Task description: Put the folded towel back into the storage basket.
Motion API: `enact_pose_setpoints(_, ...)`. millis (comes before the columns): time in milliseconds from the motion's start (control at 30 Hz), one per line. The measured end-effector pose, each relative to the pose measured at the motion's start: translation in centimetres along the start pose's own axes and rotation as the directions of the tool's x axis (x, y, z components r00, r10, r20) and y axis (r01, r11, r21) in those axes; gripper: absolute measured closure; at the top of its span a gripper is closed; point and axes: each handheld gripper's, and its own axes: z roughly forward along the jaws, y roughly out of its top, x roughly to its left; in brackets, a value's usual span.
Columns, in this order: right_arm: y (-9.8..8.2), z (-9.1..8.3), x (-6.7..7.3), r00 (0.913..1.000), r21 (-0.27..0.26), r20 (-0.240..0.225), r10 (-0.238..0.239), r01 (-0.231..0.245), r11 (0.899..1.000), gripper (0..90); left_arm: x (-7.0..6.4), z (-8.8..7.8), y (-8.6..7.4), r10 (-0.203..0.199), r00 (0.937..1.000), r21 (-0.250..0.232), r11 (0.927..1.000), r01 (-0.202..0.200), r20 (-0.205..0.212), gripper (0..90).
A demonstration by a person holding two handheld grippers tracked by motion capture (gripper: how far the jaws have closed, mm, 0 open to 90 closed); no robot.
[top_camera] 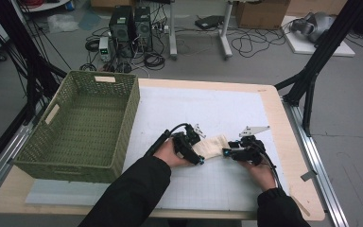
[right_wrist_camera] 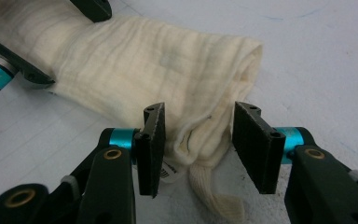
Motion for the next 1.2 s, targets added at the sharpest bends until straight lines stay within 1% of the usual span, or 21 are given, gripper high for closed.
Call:
enact_pose_setpoints(133,0.0,0.01,0.01,1.0,0.0,0.003,0.001,-0.001,1.0,53.1,-0.21,0.03,0.05,0.009,0.9998,0.006,0.9999,-0.009,-0.018,26.9)
enact_pose_setpoints(300,0.02,0.01,0.04,1.0,0.001,0.01,-0.001,0.001,1.0,51.7,-0.44,0.06,0.16,0.001,0.9994,0.012,0.9999,-0.001,-0.036,28.3)
enact_pose_setpoints(600,0.02,0.0,0.04,0.9999,0.002,0.013,0.003,-0.003,1.0,50.4,-0.27,-0.02,0.23,-0.008,0.9992,0.014,0.9999,0.009,-0.039,30.7)
enact_pose_setpoints(733,0.02,0.0,0.04,0.9999,0.002,0.013,0.003,-0.003,1.0,50.3,-0.05,-0.13,0.19,-0.025,0.999,0.007,0.9996,0.026,-0.036,35.5)
enact_pose_setpoints(767,0.02,0.01,0.04,0.9999,0.002,0.012,0.003,-0.003,1.0,50.3,-0.06,-0.14,0.22,-0.021,0.999,0.011,0.9997,0.021,-0.039,35.7)
enact_pose_setpoints(900,0.03,0.03,0.02,0.9999,0.002,0.01,0.004,-0.004,1.0,50.4,-0.14,-0.16,0.29,-0.025,0.9986,0.011,0.9996,0.025,-0.047,36.7)
enact_pose_setpoints(1033,0.05,0.02,0.04,0.9999,0.001,0.013,0.002,-0.002,1.0,50.2,0.03,-0.3,0.3,-0.036,0.9979,0.008,0.9993,0.036,-0.054,44.5)
enact_pose_setpoints(1200,0.06,0.01,0.06,0.9999,0.0,0.013,0.006,-0.006,1.0,49.3,0.15,-0.35,0.36,-0.046,0.9974,0.005,0.9989,0.046,-0.056,50.9)
